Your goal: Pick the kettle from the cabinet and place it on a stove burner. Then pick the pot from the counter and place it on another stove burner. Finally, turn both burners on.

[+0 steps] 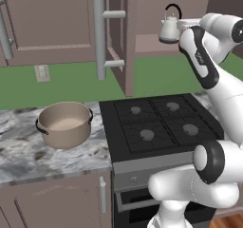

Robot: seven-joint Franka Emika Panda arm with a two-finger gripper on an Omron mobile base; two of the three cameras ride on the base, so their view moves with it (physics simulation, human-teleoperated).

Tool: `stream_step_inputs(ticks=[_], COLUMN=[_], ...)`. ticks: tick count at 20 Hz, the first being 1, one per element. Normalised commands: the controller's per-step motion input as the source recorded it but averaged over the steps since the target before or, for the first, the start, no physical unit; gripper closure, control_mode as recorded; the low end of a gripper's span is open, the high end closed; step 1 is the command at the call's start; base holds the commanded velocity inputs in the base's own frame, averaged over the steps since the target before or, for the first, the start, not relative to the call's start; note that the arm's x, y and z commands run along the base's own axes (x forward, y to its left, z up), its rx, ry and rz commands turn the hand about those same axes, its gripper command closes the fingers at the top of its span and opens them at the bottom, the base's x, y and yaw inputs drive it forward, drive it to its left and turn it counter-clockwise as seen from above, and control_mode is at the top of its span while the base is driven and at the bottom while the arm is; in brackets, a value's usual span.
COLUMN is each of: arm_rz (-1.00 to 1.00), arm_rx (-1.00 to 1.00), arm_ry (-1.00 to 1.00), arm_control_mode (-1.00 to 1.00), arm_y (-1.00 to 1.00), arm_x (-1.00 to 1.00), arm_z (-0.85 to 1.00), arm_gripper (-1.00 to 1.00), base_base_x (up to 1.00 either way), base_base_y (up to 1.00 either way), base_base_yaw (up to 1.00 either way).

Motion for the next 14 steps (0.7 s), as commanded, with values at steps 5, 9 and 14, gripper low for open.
stream_step_inputs(ticks=[5, 9, 14], arm_rz=[0.05, 0.05, 0.05], arm_rx=[0.0, 0.0, 0.0], arm_ry=[0.0, 0.0, 0.0], arm_control_mode=[-1.0, -1.0, -1.0], arm_y=[-0.21, -0.2, -0.18], arm_x=[0.3, 0.31, 0.3], arm_z=[0.0, 0.0, 0.0], arm_gripper=[-1.0, -1.0, -1.0], base_base_x=[0.0, 0.0, 0.0], base_base_y=[0.0, 0.0, 0.0], base_base_yaw=[0.0, 0.0, 0.0])
